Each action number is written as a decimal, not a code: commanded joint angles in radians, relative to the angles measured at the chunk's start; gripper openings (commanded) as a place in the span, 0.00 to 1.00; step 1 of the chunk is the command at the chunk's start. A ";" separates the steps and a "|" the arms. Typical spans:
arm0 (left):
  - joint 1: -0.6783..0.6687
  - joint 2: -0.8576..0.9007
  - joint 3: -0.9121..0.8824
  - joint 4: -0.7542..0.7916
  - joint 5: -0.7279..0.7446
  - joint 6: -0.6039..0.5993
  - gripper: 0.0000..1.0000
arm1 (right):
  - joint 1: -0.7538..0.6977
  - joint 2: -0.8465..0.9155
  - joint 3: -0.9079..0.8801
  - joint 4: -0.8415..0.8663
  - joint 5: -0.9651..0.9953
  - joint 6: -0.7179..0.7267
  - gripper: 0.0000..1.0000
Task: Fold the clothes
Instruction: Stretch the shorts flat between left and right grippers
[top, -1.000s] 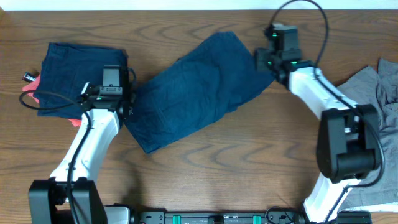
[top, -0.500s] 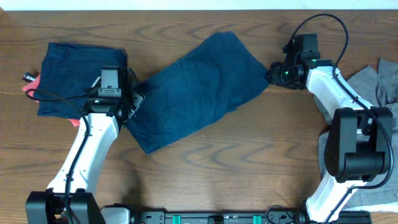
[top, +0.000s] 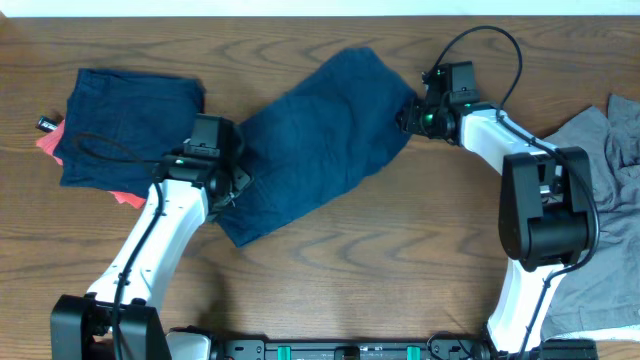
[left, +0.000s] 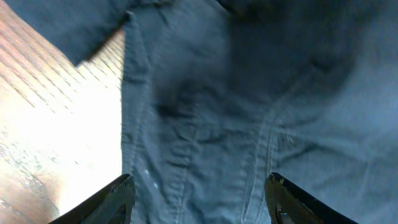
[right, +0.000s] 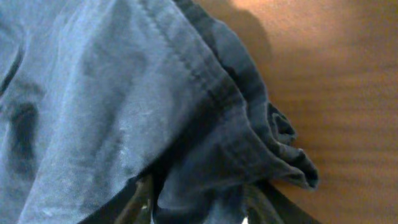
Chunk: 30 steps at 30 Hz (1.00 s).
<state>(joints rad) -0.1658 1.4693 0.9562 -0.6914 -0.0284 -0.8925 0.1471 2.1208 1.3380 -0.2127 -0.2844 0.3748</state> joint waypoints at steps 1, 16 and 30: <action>-0.030 0.008 -0.006 -0.005 -0.016 0.019 0.68 | 0.020 0.051 -0.013 0.018 0.008 0.039 0.34; -0.043 0.008 -0.006 -0.098 -0.015 0.036 0.68 | -0.125 -0.074 -0.012 -0.407 0.241 0.039 0.01; -0.043 0.040 -0.006 -0.078 0.119 0.070 0.96 | -0.164 -0.287 -0.012 -0.726 0.385 0.036 0.26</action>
<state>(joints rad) -0.2077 1.4765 0.9554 -0.7959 0.0257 -0.8547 -0.0212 1.8851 1.3300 -0.9333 0.0662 0.4095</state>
